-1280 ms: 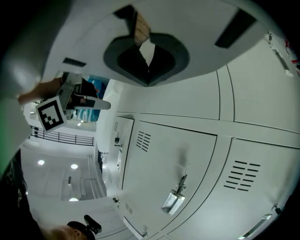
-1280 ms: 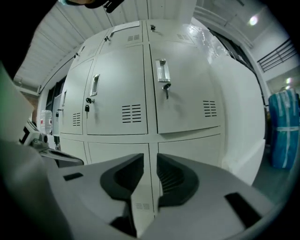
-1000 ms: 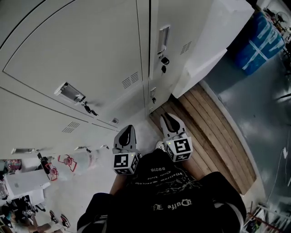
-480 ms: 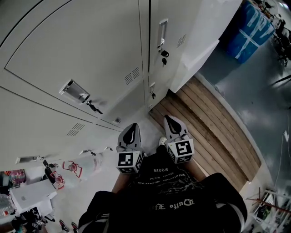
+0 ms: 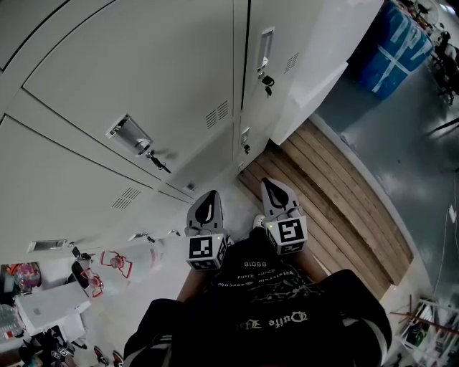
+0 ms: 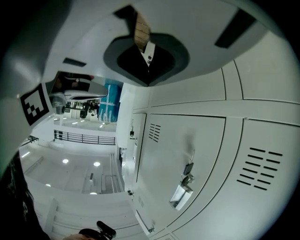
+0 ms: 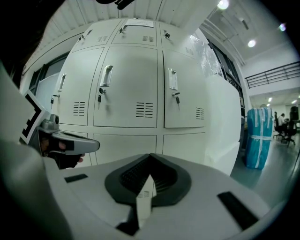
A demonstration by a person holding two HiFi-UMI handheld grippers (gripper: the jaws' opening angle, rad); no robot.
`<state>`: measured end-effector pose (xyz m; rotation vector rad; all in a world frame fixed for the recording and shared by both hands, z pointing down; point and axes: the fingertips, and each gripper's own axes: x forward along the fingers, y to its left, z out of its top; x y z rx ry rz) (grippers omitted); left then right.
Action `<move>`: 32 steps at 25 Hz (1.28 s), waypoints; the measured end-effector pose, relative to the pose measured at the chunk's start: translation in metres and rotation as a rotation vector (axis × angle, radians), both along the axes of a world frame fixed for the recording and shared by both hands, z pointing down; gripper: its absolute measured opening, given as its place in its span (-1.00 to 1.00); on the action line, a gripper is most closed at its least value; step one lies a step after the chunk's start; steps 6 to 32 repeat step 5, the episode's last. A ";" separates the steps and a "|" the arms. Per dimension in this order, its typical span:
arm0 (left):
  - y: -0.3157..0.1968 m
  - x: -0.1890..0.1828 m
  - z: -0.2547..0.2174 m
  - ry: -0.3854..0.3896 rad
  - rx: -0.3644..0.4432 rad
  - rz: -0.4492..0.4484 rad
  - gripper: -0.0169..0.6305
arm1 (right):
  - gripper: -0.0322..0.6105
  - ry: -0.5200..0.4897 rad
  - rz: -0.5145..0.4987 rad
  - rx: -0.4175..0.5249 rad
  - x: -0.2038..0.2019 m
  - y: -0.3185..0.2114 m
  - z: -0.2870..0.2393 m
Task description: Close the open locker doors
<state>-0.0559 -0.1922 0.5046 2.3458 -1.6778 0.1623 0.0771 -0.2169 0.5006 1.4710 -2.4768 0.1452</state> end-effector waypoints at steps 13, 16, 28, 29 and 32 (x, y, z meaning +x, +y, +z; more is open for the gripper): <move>0.004 -0.002 0.001 -0.017 -0.008 0.003 -0.92 | -0.89 0.001 -0.004 -0.001 -0.003 0.003 0.001; 0.004 -0.002 0.001 -0.017 -0.008 0.003 -0.92 | -0.89 0.001 -0.004 -0.001 -0.003 0.003 0.001; 0.004 -0.002 0.001 -0.017 -0.008 0.003 -0.92 | -0.89 0.001 -0.004 -0.001 -0.003 0.003 0.001; 0.004 -0.002 0.001 -0.017 -0.008 0.003 -0.92 | -0.89 0.001 -0.004 -0.001 -0.003 0.003 0.001; 0.004 -0.002 0.001 -0.017 -0.008 0.003 -0.92 | -0.89 0.001 -0.004 -0.001 -0.003 0.003 0.001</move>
